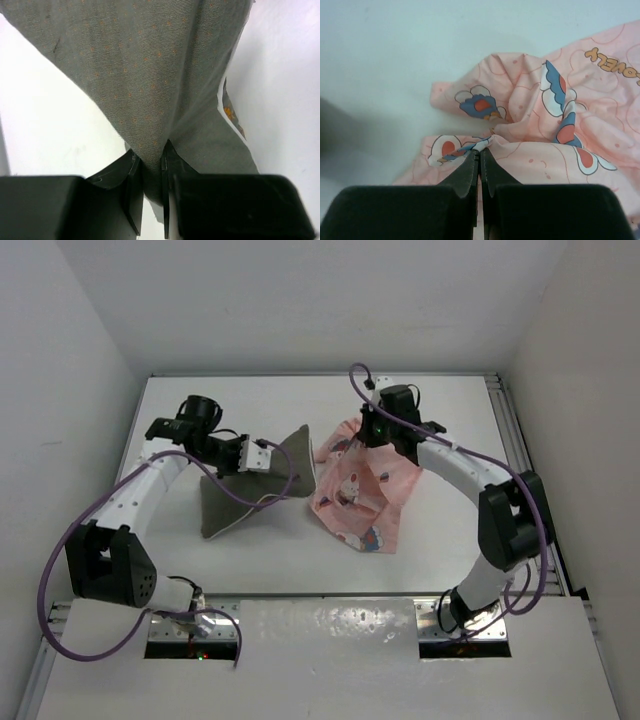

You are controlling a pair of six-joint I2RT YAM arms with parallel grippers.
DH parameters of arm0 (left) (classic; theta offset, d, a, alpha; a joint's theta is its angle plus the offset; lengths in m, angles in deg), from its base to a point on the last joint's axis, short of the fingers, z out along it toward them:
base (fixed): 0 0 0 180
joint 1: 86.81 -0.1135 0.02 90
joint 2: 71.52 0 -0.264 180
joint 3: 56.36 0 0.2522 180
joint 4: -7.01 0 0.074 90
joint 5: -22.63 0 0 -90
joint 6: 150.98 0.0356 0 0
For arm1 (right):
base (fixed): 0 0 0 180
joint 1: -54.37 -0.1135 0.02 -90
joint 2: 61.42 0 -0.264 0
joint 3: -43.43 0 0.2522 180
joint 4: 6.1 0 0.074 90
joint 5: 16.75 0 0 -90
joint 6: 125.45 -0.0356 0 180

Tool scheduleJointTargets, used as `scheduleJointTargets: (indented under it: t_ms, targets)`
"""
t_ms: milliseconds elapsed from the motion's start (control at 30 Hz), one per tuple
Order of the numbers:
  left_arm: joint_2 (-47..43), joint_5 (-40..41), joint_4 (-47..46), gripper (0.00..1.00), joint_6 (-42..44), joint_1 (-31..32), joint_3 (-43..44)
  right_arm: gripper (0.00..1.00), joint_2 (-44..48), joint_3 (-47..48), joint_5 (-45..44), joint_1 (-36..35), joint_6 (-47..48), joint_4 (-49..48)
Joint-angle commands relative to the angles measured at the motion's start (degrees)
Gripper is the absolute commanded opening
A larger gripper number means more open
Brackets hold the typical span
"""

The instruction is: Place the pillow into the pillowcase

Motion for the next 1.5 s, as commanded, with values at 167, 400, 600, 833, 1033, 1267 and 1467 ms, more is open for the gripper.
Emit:
scheduleJointTargets:
  t_ms: [167, 400, 600, 833, 1033, 1267, 1467]
  targets:
    - [-0.3, -15.7, -9.2, 0.00, -12.3, 11.5, 0.8, 0.00, -4.4, 6.4, 3.7, 0.5, -10.1, -7.0]
    - [3.8, -1.2, -32.9, 0.00, -33.0, 18.7, -9.5, 0.00, 0.1, 1.1, 8.0, -0.6, -7.3, -8.3]
    - [9.7, 8.1, -40.8, 0.00, -38.3, 21.1, -8.9, 0.00, 7.1, -4.0, 4.4, -4.8, 1.3, -2.0]
    - [13.1, 20.8, -45.9, 0.00, -52.3, 21.1, -4.6, 0.00, 11.6, -7.1, 4.4, -9.7, 7.8, 6.3]
    - [13.3, 30.6, -52.7, 0.00, -68.4, 22.8, -3.2, 0.00, 11.0, -6.4, 10.8, -11.4, 1.9, 4.9]
    - [15.6, 42.0, -59.0, 0.00, -74.5, 24.0, -2.7, 0.00, 5.8, 0.8, 13.3, -8.9, -7.1, 3.3]
    - [13.8, 46.5, -57.3, 0.00, -76.8, 20.1, -1.9, 0.00, 7.3, 0.6, 9.4, -6.8, 1.7, 16.0]
